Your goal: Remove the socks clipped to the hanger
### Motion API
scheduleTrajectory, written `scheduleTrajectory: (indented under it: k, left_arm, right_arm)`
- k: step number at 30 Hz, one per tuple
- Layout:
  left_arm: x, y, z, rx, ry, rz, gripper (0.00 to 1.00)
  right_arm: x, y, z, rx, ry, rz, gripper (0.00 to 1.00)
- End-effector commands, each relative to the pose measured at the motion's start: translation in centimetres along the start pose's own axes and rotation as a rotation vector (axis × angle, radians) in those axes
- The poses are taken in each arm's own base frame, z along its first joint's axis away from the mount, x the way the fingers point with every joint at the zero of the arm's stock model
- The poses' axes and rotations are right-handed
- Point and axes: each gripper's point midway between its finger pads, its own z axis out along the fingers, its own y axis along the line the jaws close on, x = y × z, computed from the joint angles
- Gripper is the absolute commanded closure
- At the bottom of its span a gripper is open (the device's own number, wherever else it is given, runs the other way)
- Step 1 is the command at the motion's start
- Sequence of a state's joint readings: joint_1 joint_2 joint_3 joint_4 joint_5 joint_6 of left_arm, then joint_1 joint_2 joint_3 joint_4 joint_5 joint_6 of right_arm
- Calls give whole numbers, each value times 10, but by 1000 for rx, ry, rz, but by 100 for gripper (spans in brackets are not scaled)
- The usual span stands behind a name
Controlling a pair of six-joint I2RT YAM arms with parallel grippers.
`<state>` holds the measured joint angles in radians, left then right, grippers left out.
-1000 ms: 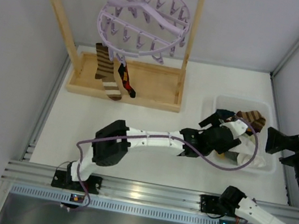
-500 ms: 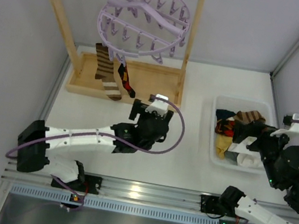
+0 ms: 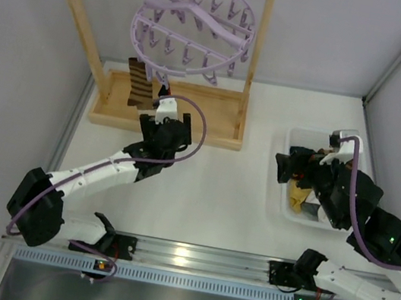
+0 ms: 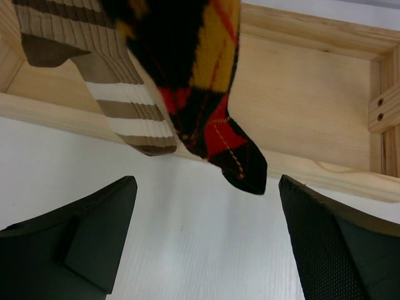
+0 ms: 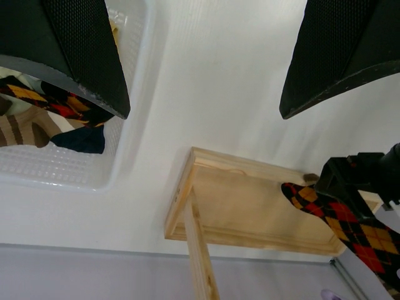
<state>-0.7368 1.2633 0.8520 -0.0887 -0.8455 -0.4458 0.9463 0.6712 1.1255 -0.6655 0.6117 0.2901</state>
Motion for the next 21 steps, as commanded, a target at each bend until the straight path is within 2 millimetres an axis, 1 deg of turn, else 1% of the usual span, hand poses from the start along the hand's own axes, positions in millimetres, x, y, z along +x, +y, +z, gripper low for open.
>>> scheduleTrajectory:
  k: [1,2,7,8,9,10,11,12,14,15,16,17,18,19,21]
  left_arm:
    - [-18,-15,17,94,-52,-91,1]
    - [-20,-12,22,96,-58,-84,1]
    - [-33,-17,39,79,-85,-58,2]
    - [-29,-19,44,73,-75,-44,4]
    - [-30,-20,46,71,-78,-39,13]
    - [-32,-23,47,75,-81,-39,20]
    - [-30,-23,49,73,-75,-33,28]
    - [-31,-23,49,73,-76,-35,48]
    - [-30,-23,48,72,-76,-46,65]
    - [-31,-21,46,70,-78,-50,72]
    - [-31,-21,45,72,-79,-60,82]
    - [-29,-20,44,70,-76,-60,87]
    - [-32,-18,40,67,-87,-69,91]
    - [-34,-18,36,60,-97,-71,98]
    - [-41,-19,29,53,-117,-82,100]
  right_arm:
    - [-12,20,3,-85,-36,18,1]
    - [-10,21,4,-90,-32,15,1]
    - [-6,25,7,-105,-16,-2,1]
    - [-5,26,8,-107,-14,-5,1]
    - [-5,29,9,-118,-13,-4,1]
    - [-5,29,9,-121,-12,-7,1]
    - [-4,31,11,-124,-7,-11,1]
    - [-3,31,11,-124,-6,-12,1]
    - [-3,34,14,-127,-5,-12,1]
    - [-2,35,14,-134,-3,-12,1]
    - [-3,37,15,-137,-5,-11,1]
    - [-4,39,15,-147,-11,-8,1]
    - [-7,45,16,-175,-20,1,1]
    - [-7,48,18,-183,-18,1,1]
    - [-13,58,19,-220,-27,5,0]
